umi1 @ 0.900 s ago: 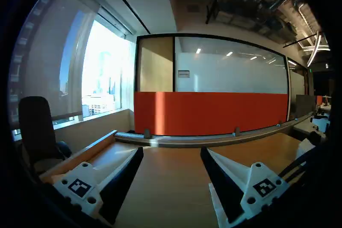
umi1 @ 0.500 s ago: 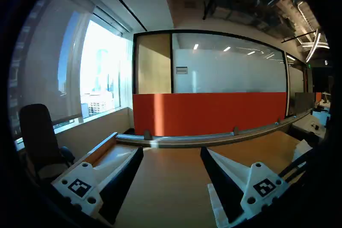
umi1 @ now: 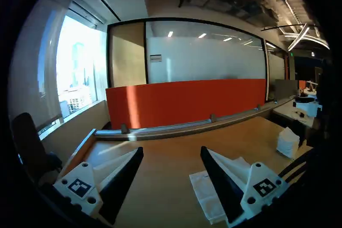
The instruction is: Fold towel
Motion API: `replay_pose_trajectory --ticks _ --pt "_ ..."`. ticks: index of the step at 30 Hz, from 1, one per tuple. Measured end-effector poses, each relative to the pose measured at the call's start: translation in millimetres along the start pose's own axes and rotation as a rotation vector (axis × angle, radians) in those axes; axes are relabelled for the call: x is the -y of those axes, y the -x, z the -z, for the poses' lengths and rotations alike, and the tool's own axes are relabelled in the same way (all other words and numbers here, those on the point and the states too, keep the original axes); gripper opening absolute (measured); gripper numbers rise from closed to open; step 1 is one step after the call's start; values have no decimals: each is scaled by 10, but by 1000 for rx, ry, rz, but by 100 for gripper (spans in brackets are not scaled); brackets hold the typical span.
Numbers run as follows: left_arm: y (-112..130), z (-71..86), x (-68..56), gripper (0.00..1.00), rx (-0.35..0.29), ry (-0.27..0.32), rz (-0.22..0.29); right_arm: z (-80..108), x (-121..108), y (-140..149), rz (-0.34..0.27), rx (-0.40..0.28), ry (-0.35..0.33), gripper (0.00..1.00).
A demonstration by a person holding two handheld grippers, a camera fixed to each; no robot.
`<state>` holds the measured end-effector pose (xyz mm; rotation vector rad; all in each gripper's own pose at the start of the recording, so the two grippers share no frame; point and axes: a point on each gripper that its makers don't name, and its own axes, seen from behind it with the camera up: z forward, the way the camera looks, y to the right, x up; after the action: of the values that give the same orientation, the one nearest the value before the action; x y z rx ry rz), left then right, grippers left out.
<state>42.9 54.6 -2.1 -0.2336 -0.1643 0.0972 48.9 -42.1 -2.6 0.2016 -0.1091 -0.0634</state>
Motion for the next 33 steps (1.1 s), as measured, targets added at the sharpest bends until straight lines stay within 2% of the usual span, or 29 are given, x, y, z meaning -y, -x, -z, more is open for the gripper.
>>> replay_pose_trajectory --ticks 2,8,20,26,33 --pt "-4 -12 -78 99 11 32 -9 -7 92 17 17 16 -38 100" --pt "57 -41 -183 99 44 83 -39 -35 207 46 55 53 -108 100" --pt "335 -24 -513 99 150 232 -103 12 460 330 169 189 -267 100" --pt "411 -16 -604 99 171 266 -126 25 546 397 188 218 -303 100" --pt "622 -21 -671 99 201 280 -124 38 602 620 202 263 -322 100"
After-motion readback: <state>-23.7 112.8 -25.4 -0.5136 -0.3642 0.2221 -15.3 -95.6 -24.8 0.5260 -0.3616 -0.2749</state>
